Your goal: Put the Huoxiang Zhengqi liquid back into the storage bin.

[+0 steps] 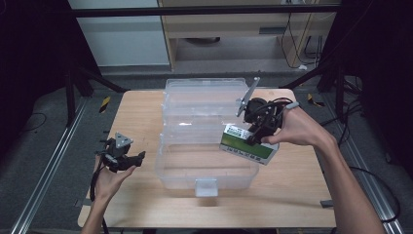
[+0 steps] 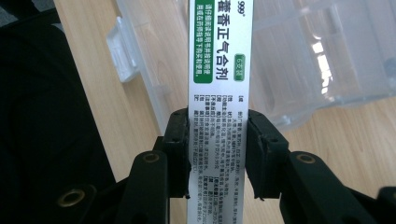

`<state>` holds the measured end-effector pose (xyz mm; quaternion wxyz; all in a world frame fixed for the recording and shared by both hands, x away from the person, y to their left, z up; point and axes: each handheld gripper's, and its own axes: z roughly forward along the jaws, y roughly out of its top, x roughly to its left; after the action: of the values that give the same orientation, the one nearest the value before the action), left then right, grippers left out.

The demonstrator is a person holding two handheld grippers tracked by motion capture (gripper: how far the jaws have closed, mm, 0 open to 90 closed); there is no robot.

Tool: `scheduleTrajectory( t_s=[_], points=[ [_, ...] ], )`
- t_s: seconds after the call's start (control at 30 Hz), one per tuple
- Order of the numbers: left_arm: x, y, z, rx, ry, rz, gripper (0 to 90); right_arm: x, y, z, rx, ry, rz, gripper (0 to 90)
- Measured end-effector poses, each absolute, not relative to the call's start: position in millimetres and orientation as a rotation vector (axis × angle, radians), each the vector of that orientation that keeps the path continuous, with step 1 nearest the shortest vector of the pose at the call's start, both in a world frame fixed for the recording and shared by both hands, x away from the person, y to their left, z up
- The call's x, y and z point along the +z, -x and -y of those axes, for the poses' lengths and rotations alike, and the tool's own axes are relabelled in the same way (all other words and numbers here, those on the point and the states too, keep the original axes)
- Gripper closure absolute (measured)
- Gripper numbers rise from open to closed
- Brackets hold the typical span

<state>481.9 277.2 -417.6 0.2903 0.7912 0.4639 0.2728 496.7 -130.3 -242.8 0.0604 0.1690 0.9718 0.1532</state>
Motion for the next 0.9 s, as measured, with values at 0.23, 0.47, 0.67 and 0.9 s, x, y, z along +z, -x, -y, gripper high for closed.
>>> scheduleTrajectory(
  t_s=[0.23,0.47,0.67,0.9],
  points=[
    [-417.7,-482.2,-278.4,0.727,-2.108,-1.241,34.8,-245.2,-501.0,119.4,0.478,-0.436,-2.952,64.2],
    [-417.8,-482.4,-279.4,0.727,-2.107,-1.244,34.8,-253.9,-505.2,109.4,0.47,-0.38,-2.966,64.2],
    [-418.0,-482.6,-280.2,0.727,-2.105,-1.248,34.8,-261.5,-507.1,102.0,0.464,-0.35,-2.98,64.1],
    [-417.6,-482.4,-280.6,0.727,-2.106,-1.247,34.8,-273.1,-506.7,94.8,0.429,-0.282,-2.987,64.1]
  ],
)
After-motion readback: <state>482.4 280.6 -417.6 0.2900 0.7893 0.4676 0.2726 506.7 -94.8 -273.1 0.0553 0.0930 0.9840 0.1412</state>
